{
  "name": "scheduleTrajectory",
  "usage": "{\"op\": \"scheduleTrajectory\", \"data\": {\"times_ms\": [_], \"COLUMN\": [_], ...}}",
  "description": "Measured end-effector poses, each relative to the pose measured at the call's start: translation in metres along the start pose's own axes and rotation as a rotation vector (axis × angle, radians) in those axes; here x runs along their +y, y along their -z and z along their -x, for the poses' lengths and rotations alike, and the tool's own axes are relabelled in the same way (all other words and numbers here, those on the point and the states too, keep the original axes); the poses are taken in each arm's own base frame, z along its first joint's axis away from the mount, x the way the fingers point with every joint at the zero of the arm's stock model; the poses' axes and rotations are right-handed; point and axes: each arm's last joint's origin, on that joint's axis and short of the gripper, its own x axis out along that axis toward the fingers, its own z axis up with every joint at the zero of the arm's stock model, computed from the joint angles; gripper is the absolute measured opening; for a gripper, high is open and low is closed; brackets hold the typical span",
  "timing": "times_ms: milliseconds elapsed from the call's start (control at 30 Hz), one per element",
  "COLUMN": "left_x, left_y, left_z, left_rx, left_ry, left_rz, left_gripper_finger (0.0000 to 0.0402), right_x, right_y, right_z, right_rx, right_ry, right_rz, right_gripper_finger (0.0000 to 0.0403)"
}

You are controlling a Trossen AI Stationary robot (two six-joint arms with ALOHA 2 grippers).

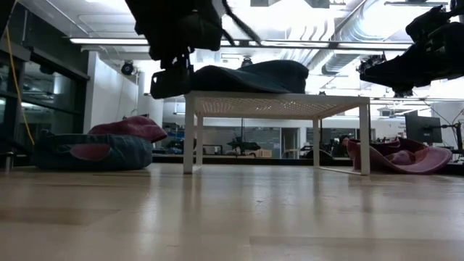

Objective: Pick & Place hat
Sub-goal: Put the bottom blue cap on the shelf

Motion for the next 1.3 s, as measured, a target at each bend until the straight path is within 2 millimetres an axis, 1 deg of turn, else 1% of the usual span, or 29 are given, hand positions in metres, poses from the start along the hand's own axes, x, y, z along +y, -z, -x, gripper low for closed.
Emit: {"op": "scheduleTrajectory", "data": {"times_ms": [200,500,633,867,900,967,1067,1300], "left_x": [0.01,0.017,0.023,0.025,0.025,0.025,0.032,0.049], "left_y": [0.008,0.009,0.011,0.012,0.012,0.012,0.014,0.018], "left_z": [0.003,0.005,0.007,0.008,0.008,0.008,0.011,0.017], "left_rx": [0.021,0.016,0.013,0.016,0.016,0.016,0.01,-0.026], "left_ry": [-0.044,-0.035,-0.03,-0.026,-0.027,-0.027,-0.033,-0.05], "left_rz": [0.036,0.069,0.093,0.103,0.108,0.12,0.169,0.374], "left_gripper_finger": [0.0159,0.0154,0.012,0.0014,0.001,0.0014,0.0008,0.0004], "right_x": [0.0,0.0,0.0,0.0,0.0,0.0,0.0,0.0], "right_y": [0.0,0.0,0.0,0.0,0.0,0.0,0.0,0.0], "right_z": [0.0,0.0,0.0,0.0,0.0,0.0,0.0,0.0], "right_rx": [0.0,0.0,0.001,0.004,0.004,0.004,0.004,0.006], "right_ry": [0.0,0.0,0.0,0.0,0.0,0.0,0.0,0.0], "right_rz": [0.0,0.0,0.0,0.001,0.001,0.001,0.001,0.002], "right_gripper_finger": [0.0133,0.0133,0.0133,0.0133,0.0133,0.0133,0.0133,0.0133]}}
